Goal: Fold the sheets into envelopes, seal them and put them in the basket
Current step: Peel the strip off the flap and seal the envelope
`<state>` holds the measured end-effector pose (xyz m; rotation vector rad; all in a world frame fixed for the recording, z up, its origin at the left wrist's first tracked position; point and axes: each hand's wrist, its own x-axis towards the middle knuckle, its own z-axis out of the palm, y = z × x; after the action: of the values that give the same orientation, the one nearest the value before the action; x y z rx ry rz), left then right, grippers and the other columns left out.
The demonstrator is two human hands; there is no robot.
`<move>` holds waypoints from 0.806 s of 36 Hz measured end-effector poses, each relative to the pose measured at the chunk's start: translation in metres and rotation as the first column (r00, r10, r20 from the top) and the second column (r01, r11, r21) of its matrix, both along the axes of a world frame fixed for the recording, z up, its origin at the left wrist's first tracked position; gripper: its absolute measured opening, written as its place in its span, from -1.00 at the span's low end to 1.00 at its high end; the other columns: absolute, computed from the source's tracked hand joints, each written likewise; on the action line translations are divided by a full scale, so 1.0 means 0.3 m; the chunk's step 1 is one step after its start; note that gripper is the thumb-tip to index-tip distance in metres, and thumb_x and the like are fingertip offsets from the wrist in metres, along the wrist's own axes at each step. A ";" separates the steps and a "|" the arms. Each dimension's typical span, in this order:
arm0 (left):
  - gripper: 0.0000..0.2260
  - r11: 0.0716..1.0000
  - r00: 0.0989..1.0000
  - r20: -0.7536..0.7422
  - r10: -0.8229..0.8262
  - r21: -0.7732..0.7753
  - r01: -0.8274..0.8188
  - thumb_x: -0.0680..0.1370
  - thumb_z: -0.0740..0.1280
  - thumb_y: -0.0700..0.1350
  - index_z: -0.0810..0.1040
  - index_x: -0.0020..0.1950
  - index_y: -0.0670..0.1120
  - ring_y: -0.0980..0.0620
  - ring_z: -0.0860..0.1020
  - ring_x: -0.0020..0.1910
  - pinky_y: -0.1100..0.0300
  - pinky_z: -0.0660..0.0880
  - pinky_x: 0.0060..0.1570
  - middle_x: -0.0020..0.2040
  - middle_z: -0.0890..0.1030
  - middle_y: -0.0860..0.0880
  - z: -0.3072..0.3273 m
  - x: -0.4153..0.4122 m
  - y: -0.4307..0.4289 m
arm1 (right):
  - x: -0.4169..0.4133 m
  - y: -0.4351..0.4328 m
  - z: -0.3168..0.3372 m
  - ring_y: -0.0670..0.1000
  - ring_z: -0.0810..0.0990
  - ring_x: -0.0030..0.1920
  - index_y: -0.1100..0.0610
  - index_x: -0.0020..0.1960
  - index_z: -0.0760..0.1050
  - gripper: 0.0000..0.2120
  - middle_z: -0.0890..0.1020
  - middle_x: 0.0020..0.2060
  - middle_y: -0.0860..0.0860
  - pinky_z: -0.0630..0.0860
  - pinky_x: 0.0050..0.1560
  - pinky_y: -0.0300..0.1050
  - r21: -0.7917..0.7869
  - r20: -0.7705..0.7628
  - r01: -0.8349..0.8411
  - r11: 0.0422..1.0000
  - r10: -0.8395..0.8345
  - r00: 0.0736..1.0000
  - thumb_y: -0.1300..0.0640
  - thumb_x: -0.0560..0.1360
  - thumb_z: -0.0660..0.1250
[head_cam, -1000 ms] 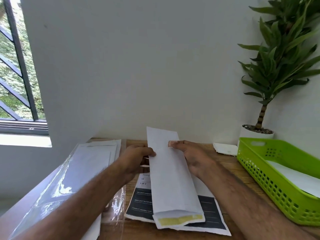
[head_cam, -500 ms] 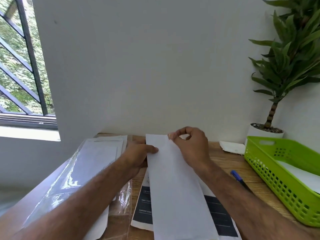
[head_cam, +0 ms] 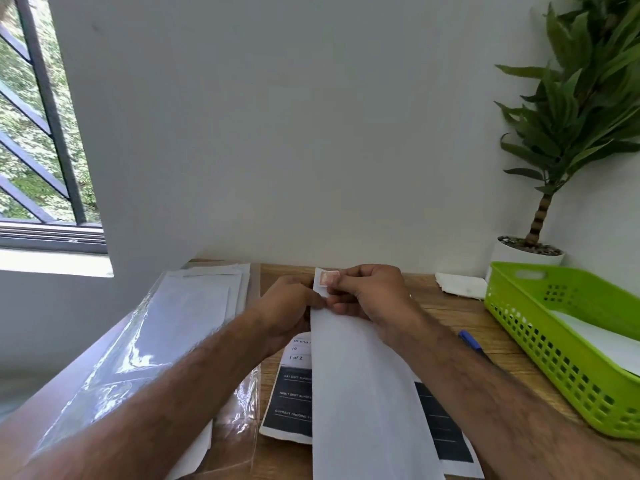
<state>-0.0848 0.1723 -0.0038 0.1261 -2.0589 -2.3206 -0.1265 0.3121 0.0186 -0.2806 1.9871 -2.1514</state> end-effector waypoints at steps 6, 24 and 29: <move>-0.69 1.000 0.999 -0.042 -0.018 0.011 0.018 0.53 0.23 -0.48 0.59 0.23 -0.32 -0.32 0.63 0.11 -0.20 0.55 0.22 0.18 0.61 -0.39 0.004 0.007 0.011 | 0.009 -0.003 0.003 0.01 0.63 -0.48 0.44 0.00 0.60 -0.78 0.68 -0.30 0.23 0.63 -0.43 -0.19 -0.007 0.010 0.016 1.000 -0.016 1.000 0.36 0.41 0.53; -0.71 0.999 0.998 -0.068 -0.013 -0.034 0.010 0.56 0.23 -0.47 0.58 0.23 -0.32 -0.29 0.63 0.13 -0.20 0.53 0.24 0.17 0.62 -0.38 0.005 0.012 0.027 | 0.008 -0.005 -0.004 0.03 0.64 -0.47 0.34 -0.13 0.61 -0.86 0.69 -0.30 0.21 0.66 -0.39 -0.15 -0.039 0.061 0.043 0.998 -0.041 0.997 0.34 0.39 0.56; -0.67 0.998 0.998 -0.065 0.005 -0.066 -0.009 0.56 0.19 -0.48 0.59 0.24 -0.29 -0.35 0.59 0.20 -0.26 0.50 0.27 0.15 0.64 -0.36 0.001 0.011 0.024 | 0.007 -0.012 -0.007 0.02 0.65 -0.47 0.32 -0.13 0.62 -0.85 0.70 -0.31 0.20 0.66 -0.39 -0.15 -0.020 0.045 0.059 0.998 -0.058 0.997 0.33 0.38 0.57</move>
<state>-0.0816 0.1796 -0.0034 0.0554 -2.0982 -2.2183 -0.1243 0.3085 0.0166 -0.1791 1.9726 -2.1955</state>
